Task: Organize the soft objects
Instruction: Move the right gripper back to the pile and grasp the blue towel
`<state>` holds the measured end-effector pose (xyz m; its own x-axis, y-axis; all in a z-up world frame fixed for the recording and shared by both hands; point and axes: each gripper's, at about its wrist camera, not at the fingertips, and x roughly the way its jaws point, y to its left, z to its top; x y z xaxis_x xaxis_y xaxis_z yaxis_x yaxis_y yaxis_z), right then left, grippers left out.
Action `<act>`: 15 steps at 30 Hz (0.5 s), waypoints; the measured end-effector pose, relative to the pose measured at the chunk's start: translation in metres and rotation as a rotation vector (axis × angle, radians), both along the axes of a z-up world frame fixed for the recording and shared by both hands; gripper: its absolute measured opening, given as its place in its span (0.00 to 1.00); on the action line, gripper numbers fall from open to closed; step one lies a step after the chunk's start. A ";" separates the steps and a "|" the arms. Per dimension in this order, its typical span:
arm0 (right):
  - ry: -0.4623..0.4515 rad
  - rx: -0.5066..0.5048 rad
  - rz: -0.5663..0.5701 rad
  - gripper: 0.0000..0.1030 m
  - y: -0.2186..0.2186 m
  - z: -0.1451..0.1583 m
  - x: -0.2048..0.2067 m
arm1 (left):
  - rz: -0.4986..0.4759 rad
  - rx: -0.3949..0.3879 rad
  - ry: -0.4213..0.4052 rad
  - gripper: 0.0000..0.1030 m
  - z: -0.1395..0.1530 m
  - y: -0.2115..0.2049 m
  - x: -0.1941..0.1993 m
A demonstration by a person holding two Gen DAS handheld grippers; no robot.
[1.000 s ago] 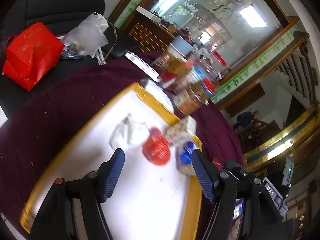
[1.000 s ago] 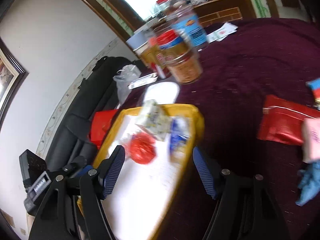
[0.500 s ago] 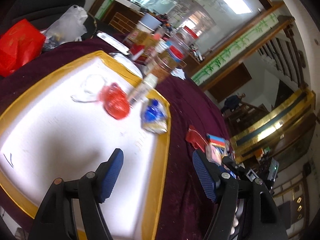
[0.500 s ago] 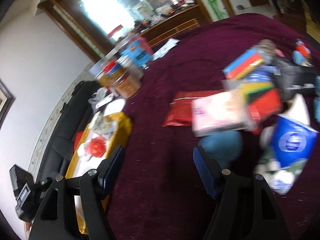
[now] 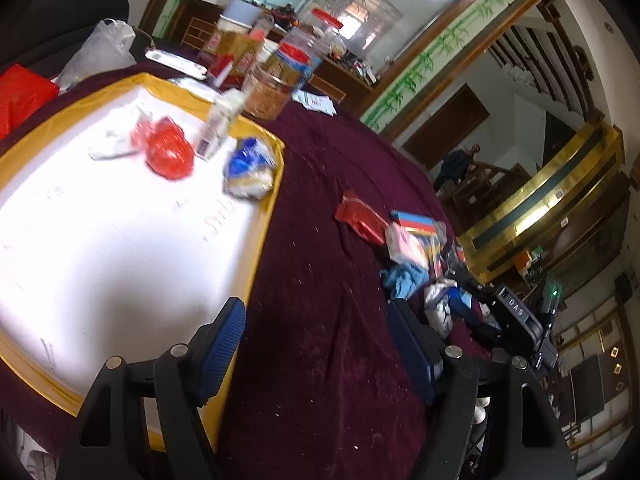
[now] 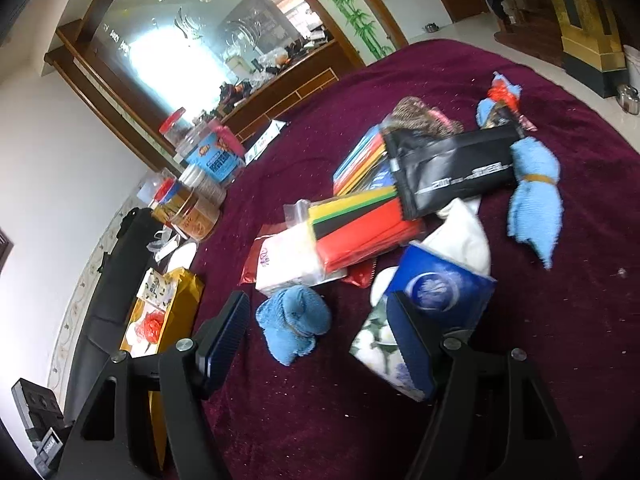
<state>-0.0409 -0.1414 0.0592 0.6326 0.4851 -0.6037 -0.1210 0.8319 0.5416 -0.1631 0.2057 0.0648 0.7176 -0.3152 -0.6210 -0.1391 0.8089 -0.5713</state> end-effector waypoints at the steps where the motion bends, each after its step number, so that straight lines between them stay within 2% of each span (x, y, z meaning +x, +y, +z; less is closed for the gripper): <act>1: -0.002 0.000 -0.004 0.68 -0.003 0.000 0.000 | -0.006 -0.001 0.005 0.74 -0.001 -0.002 0.000; 6: -0.007 -0.021 0.001 0.69 -0.007 0.004 -0.001 | -0.025 0.000 0.018 0.74 -0.005 -0.012 0.001; 9: -0.028 -0.090 0.064 0.70 0.015 0.010 -0.002 | -0.035 0.000 0.025 0.74 -0.007 -0.016 0.002; 10: -0.028 -0.112 0.084 0.78 0.023 0.010 0.000 | -0.039 0.000 0.025 0.74 -0.008 -0.018 0.003; 11: -0.018 -0.146 0.113 0.81 0.035 0.008 0.002 | -0.043 0.002 0.026 0.74 -0.008 -0.019 0.003; 15: 0.011 -0.240 0.158 0.82 0.069 -0.007 0.015 | -0.057 0.007 0.027 0.74 -0.007 -0.023 0.002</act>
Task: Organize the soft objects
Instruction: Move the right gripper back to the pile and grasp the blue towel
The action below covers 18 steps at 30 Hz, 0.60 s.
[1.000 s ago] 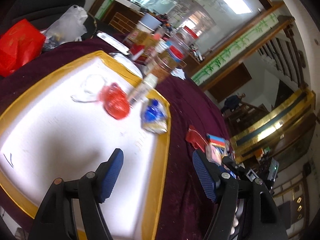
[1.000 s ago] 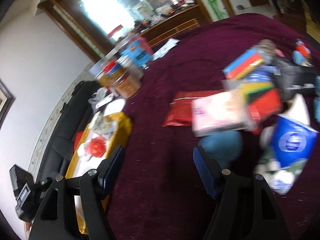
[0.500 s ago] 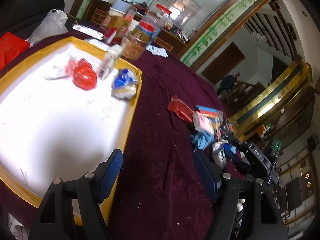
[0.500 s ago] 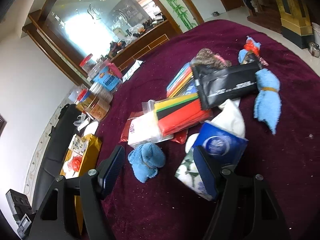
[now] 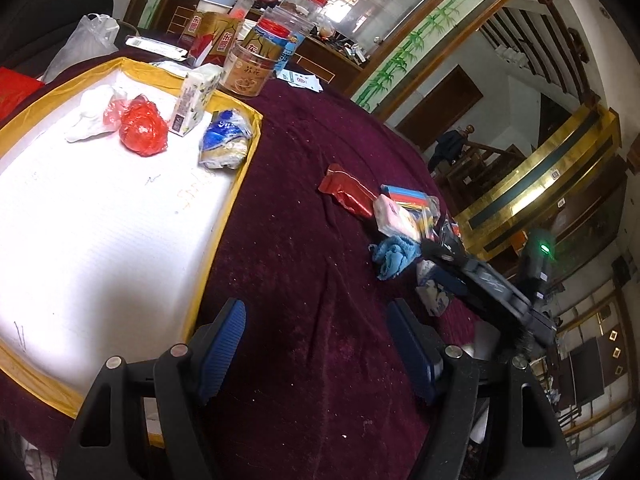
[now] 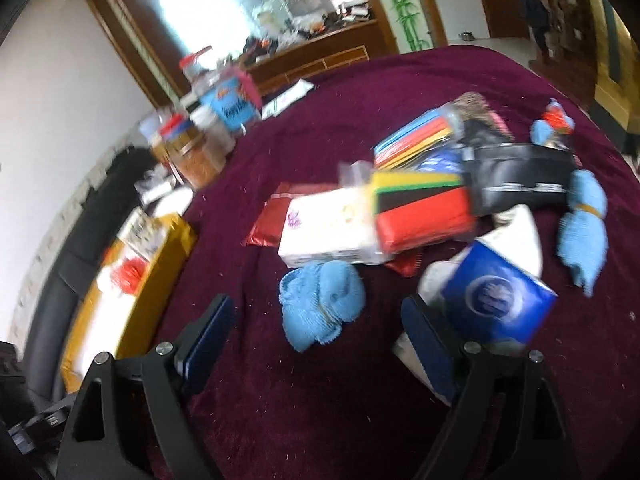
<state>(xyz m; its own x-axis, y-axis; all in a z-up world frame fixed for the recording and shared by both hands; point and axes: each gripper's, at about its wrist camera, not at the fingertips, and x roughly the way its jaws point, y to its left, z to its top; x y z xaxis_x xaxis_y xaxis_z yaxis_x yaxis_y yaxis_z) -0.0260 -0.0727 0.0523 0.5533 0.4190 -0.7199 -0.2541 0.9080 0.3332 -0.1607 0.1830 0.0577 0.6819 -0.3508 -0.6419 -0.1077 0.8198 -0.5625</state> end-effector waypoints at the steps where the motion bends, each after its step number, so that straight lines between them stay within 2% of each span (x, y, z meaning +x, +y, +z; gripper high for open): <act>1: 0.008 -0.030 0.000 0.82 0.005 -0.004 0.004 | -0.001 0.001 0.000 0.74 0.000 0.000 0.000; 3: 0.009 -0.092 0.008 0.82 0.015 -0.011 0.008 | -0.006 0.001 0.001 0.74 0.000 0.000 -0.001; 5: -0.008 -0.118 0.022 0.71 0.020 -0.011 0.005 | -0.011 0.005 -0.001 0.74 0.000 0.000 -0.002; 6: -0.008 -0.109 0.044 0.48 0.022 -0.011 0.003 | -0.014 0.008 -0.003 0.74 0.000 0.000 -0.002; 7: -0.010 -0.112 0.054 0.37 0.023 -0.010 0.001 | -0.016 0.011 -0.005 0.74 0.000 0.000 -0.001; 10: -0.028 -0.104 0.075 0.30 0.019 -0.006 -0.010 | -0.031 0.015 -0.001 0.74 -0.002 -0.002 0.002; 14: -0.035 -0.031 0.083 0.29 -0.002 0.007 -0.028 | -0.065 0.036 0.004 0.74 -0.002 -0.010 0.008; 18: -0.083 0.037 0.054 0.29 -0.039 0.027 -0.051 | -0.108 0.075 -0.001 0.74 0.002 -0.020 0.016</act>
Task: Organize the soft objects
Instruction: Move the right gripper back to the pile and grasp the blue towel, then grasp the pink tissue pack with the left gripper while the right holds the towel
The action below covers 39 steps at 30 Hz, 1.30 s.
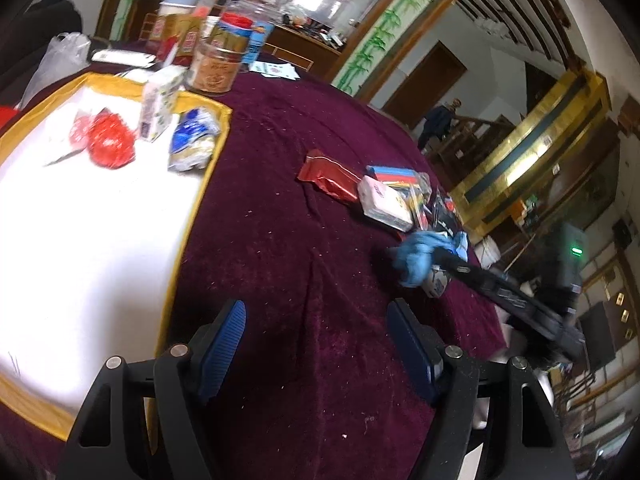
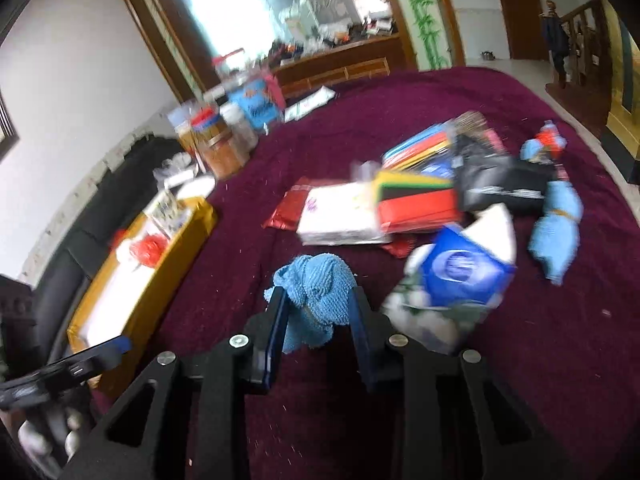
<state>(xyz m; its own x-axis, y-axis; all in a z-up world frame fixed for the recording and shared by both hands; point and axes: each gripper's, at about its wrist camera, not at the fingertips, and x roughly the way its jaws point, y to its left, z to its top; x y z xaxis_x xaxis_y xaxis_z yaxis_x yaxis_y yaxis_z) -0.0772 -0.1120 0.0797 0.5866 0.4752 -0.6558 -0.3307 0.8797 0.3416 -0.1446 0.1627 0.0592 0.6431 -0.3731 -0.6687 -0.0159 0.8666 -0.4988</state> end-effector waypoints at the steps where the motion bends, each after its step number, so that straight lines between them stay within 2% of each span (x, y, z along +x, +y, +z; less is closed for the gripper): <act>1: -0.004 0.014 -0.008 0.29 -0.008 0.003 -0.002 | -0.010 0.004 0.001 0.74 0.000 -0.002 0.002; 7: -0.003 0.108 -0.069 0.29 -0.062 0.006 -0.010 | -0.072 0.040 0.044 0.74 -0.006 -0.029 0.028; 13: 0.057 0.206 -0.109 0.29 -0.091 -0.022 0.005 | -0.134 0.053 0.055 0.74 0.000 -0.056 0.054; 17: 0.083 0.331 -0.106 0.29 -0.110 -0.037 0.012 | -0.171 0.159 0.033 0.74 0.007 -0.074 0.074; 20: 0.081 0.401 -0.095 0.29 -0.118 -0.039 0.014 | -0.235 0.260 -0.021 0.74 0.014 -0.091 0.097; 22: 0.095 0.429 -0.094 0.29 -0.120 -0.042 0.016 | -0.302 0.327 -0.082 0.74 0.019 -0.103 0.112; 24: 0.101 0.447 -0.093 0.29 -0.123 -0.044 0.016 | -0.391 0.442 -0.141 0.77 0.020 -0.120 0.131; 27: 0.105 0.462 -0.087 0.29 -0.123 -0.045 0.017 | -0.502 0.550 -0.155 0.77 0.011 -0.140 0.157; 32: 0.117 0.477 -0.075 0.30 -0.123 -0.047 0.020 | -0.604 0.615 -0.156 0.79 -0.003 -0.157 0.184; 35: 0.122 0.493 -0.072 0.31 -0.126 -0.048 0.021 | -0.664 0.661 -0.154 0.85 -0.012 -0.170 0.190; 39: 0.121 0.507 -0.074 0.31 -0.129 -0.049 0.021 | -0.685 0.675 -0.152 0.86 -0.019 -0.183 0.187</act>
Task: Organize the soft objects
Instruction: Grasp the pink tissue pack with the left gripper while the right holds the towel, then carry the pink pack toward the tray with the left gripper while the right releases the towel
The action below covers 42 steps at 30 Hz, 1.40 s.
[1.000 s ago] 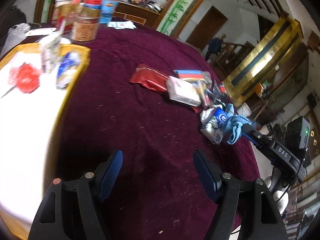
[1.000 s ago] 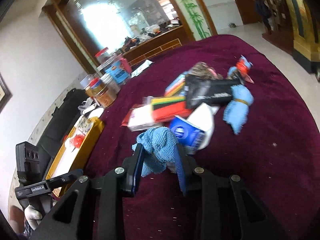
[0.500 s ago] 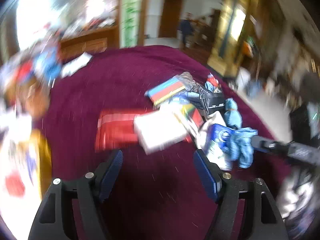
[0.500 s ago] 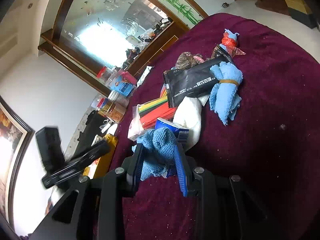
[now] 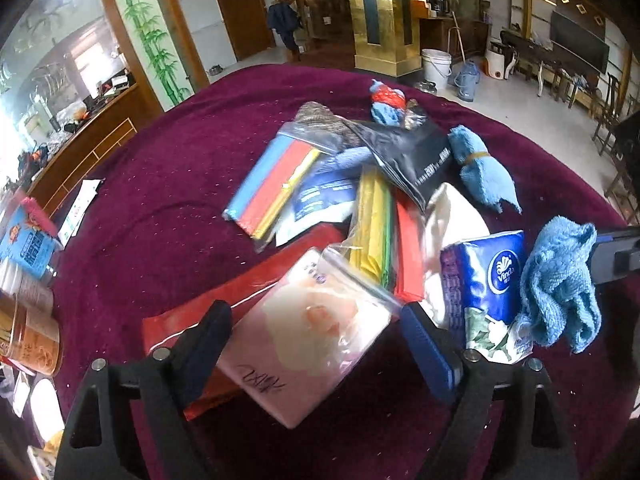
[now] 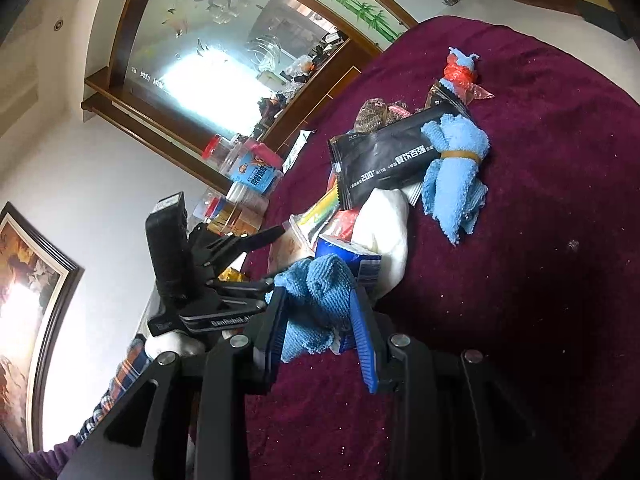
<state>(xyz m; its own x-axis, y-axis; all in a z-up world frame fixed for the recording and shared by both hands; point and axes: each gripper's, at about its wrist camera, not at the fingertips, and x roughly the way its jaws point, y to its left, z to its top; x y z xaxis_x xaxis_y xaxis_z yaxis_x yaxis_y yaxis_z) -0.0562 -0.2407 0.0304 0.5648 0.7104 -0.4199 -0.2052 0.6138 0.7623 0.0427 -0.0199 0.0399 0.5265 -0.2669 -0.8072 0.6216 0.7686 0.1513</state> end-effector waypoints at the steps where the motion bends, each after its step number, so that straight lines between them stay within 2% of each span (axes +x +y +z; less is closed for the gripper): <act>1: 0.001 0.003 -0.001 0.31 0.000 0.000 0.000 | 0.009 0.003 -0.002 0.86 -0.001 -0.002 -0.002; 5: 0.007 0.005 -0.002 0.31 -0.001 -0.001 0.001 | 0.049 0.058 -0.017 0.76 -0.003 -0.007 -0.012; 7: 0.005 -0.002 -0.002 0.31 -0.001 -0.001 0.000 | 0.038 0.087 -0.037 0.63 -0.004 -0.009 -0.023; 9: -0.002 -0.016 -0.002 0.31 0.000 0.001 -0.001 | 0.041 0.077 -0.030 0.51 -0.002 -0.006 -0.031; 10: -0.009 -0.027 -0.003 0.31 0.002 0.002 -0.002 | 0.050 0.063 -0.024 0.49 0.000 -0.004 -0.034; 22: -0.015 -0.096 0.008 0.31 0.012 0.005 -0.003 | 0.105 -0.103 0.051 0.48 0.014 0.042 -0.090; 23: -0.010 -0.112 0.013 0.33 0.014 0.005 -0.002 | 0.111 -0.102 0.047 0.48 0.014 0.044 -0.096; 25: -0.011 -0.167 0.008 0.54 0.020 0.008 -0.003 | 0.122 -0.102 0.052 0.49 0.010 0.047 -0.106; 26: -0.021 -0.190 0.005 0.57 0.023 0.011 -0.005 | 0.120 -0.097 0.061 0.49 0.006 0.047 -0.108; 29: -0.045 -0.283 -0.002 0.58 0.035 0.016 -0.010 | 0.126 -0.031 0.029 0.56 -0.007 0.038 -0.112; 31: -0.057 -0.369 0.001 0.58 0.048 0.019 -0.016 | 0.124 -0.015 0.016 0.59 -0.013 0.030 -0.113; 34: -0.061 -0.487 0.001 0.58 0.063 0.021 -0.024 | 0.122 0.028 -0.025 0.56 -0.021 0.020 -0.118; 38: -0.039 -0.613 -0.029 0.58 0.067 0.023 -0.039 | 0.138 -0.049 0.009 0.51 -0.012 0.031 -0.122; 42: -0.041 -0.612 -0.102 0.71 0.044 0.031 -0.058 | 0.186 -0.143 0.001 0.51 0.004 0.057 -0.135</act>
<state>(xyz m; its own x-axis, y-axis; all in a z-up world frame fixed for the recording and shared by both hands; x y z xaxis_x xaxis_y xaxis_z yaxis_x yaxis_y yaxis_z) -0.1142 -0.1965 0.0611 0.6415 0.2893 -0.7105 -0.1440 0.9551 0.2589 -0.0923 0.0368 0.0442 0.5767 -0.2772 -0.7685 0.4677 0.8833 0.0323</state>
